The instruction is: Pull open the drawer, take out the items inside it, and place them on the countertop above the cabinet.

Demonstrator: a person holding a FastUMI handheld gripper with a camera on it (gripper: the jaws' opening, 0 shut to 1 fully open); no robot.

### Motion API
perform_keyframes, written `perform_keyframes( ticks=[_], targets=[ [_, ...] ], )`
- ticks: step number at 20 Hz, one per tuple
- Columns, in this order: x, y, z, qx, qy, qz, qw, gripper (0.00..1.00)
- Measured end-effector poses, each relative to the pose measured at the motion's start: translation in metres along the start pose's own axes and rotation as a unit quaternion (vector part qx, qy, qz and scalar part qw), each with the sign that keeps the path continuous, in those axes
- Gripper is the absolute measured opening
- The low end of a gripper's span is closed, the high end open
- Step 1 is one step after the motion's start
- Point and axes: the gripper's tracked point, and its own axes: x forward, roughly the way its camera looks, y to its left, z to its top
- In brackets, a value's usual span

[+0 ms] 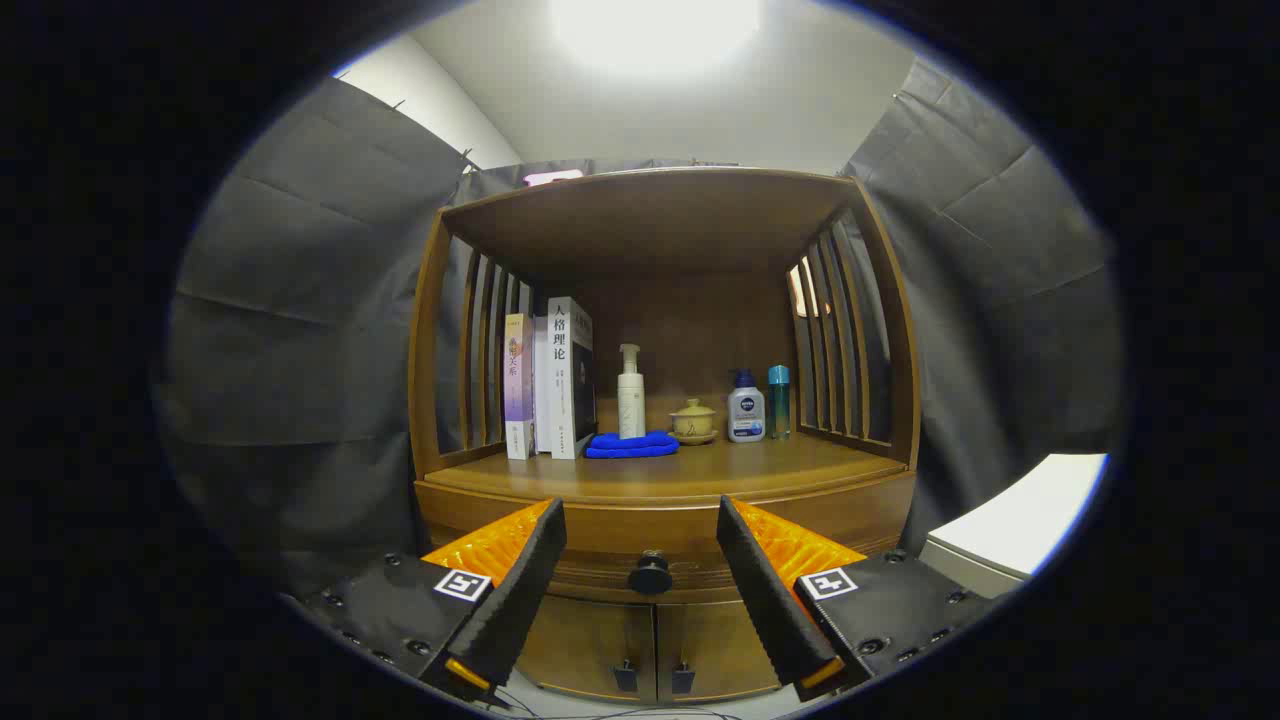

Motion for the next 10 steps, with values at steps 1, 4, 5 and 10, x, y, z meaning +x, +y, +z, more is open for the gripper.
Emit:
perform_keyframes(
  ticks=[1, 4, 5, 10],
  targets=[
    [-0.0012, -0.0005, -0.0011, 0.0, 0.0, 0.003, 1.0, 0.96],
    [-0.0015, -0.0008, 0.0018, 0.0, -0.003, 0.003, 1.0, 0.96],
    [-0.002, -0.0006, 0.0022, 0.006, -0.004, 0.003, 1.0, 0.96],
    [-0.0019, -0.0005, 0.0031, 0.024, -0.005, 0.008, 1.0, 0.96]
  ],
)
